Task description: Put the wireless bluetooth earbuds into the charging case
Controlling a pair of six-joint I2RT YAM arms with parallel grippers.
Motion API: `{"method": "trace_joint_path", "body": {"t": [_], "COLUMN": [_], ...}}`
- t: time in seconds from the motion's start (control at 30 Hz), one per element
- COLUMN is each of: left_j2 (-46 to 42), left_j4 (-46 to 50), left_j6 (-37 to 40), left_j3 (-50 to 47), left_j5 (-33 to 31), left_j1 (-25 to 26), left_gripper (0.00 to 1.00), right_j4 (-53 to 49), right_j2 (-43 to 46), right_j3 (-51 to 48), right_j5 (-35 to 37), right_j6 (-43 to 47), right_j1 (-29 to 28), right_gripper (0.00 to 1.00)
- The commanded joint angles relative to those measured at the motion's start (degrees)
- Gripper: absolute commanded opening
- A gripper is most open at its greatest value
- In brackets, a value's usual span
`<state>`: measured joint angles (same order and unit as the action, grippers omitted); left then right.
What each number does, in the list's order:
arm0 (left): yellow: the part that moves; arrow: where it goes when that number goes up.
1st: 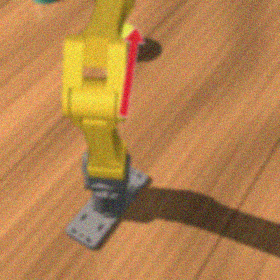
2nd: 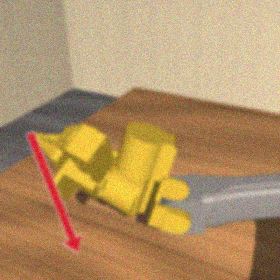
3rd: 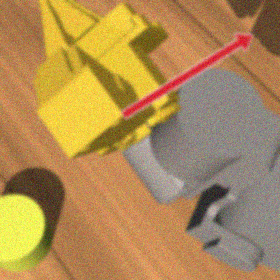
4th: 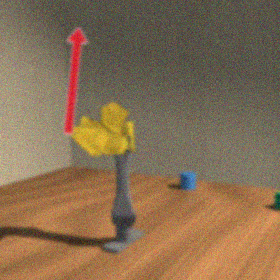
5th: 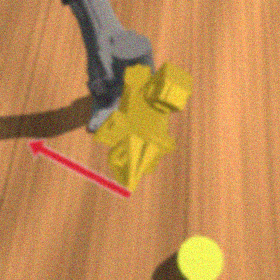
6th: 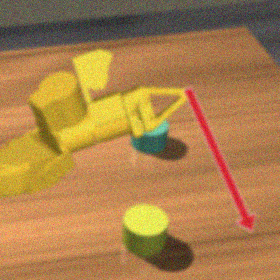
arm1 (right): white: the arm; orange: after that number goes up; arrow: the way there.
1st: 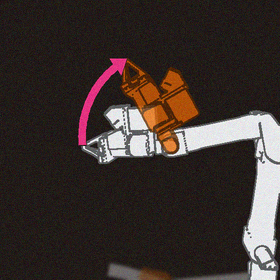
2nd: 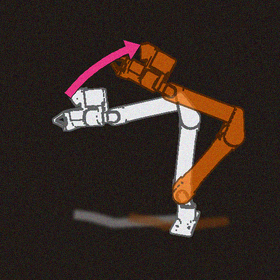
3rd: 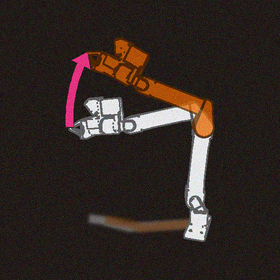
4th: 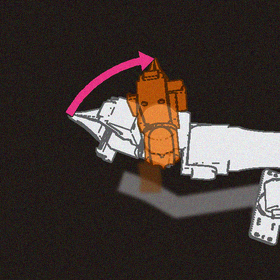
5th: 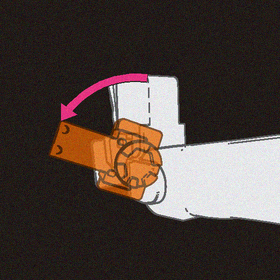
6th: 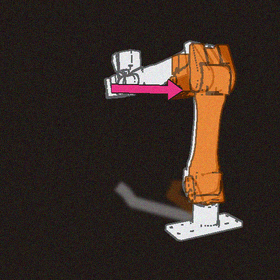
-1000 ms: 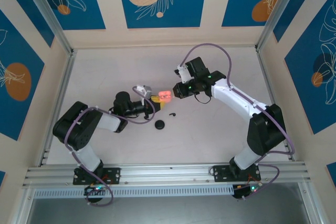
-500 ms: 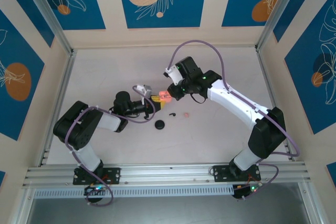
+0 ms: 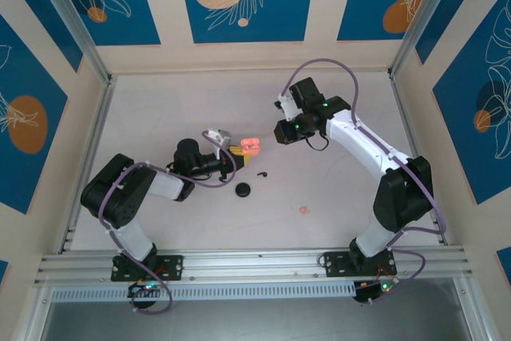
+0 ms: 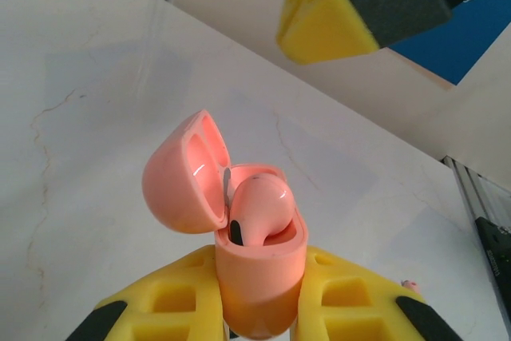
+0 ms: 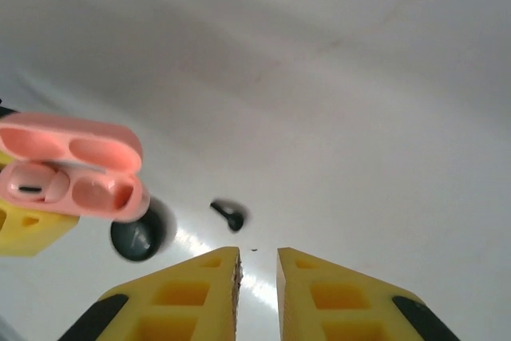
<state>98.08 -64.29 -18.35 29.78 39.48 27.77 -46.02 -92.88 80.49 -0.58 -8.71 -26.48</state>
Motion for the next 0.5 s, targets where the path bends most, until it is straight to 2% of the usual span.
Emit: {"method": "trace_joint_path", "body": {"t": [0.0, 0.07, 0.13, 0.3, 0.47], "left_j2": [-2.93, -3.77, -4.63, -7.88, -12.74], "left_j4": [2.93, 4.52, 5.56, 7.05, 12.97], "left_j6": [3.49, 4.43, 4.61, 5.48, 8.35], "left_j3": [0.1, -0.15, -0.66, -3.03, -3.91], "left_j5": [-1.46, -2.02, -3.29, -5.43, -7.72], "left_j1": [0.09, 0.09, 0.09, 0.09, 0.09], "left_gripper": [0.13, 0.13, 0.13, 0.13, 0.14], "right_j4": [-11.39, -16.23, -20.67, -22.61, -24.91], "right_j2": [1.55, 2.68, 1.86, -1.45, -7.26], "right_j3": [-3.0, -6.1, -7.99, -11.94, -11.72], "right_j5": [-6.5, -2.16, 0.22, -0.88, 0.38], "right_j6": [-5.79, -3.25, -2.43, -2.06, -6.73], "right_j1": [-0.88, -3.28, -3.37, -4.9, -5.35], "right_gripper": [0.22, 0.26, 0.3, 0.37, 0.41]}}
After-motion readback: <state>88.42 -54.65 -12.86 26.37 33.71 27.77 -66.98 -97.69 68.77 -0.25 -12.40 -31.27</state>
